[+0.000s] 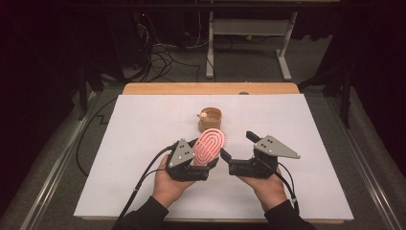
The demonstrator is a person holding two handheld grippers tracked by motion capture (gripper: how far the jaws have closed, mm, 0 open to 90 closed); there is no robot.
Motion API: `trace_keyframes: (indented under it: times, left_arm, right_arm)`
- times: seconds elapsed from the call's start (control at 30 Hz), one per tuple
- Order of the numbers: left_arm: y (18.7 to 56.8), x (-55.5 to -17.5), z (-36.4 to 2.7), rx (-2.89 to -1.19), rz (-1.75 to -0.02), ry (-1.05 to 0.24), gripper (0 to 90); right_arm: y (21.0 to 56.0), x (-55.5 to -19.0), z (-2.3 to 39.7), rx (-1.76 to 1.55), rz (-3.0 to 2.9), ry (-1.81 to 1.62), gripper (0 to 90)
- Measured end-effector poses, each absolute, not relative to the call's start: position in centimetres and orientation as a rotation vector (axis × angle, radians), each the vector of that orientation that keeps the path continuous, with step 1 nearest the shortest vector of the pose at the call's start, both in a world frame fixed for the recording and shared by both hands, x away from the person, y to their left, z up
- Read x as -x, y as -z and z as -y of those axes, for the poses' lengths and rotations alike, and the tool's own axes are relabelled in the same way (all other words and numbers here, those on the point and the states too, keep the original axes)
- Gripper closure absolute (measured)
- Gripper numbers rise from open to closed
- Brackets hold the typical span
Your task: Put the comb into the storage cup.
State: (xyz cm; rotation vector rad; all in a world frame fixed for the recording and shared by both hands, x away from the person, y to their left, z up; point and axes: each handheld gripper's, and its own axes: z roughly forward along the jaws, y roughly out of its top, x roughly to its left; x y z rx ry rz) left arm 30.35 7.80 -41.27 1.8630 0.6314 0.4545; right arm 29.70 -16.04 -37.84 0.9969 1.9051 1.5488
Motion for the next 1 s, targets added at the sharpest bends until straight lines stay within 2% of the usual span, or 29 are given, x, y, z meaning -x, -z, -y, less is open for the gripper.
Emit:
trace_keyframes:
  times: [0.4, 1.0]
  left_arm:
    - [41.1, -29.8, -7.1, -1.867, -0.609, -0.452, 18.1]
    - [41.1, -29.6, -6.9, -1.869, -0.606, -0.467, 18.1]
  right_arm:
    - [38.1, -30.4, 14.1, -1.009, -1.970, -1.570, 1.7]
    - [38.6, -30.6, 13.7, -1.066, -2.028, -1.625, 17.0]
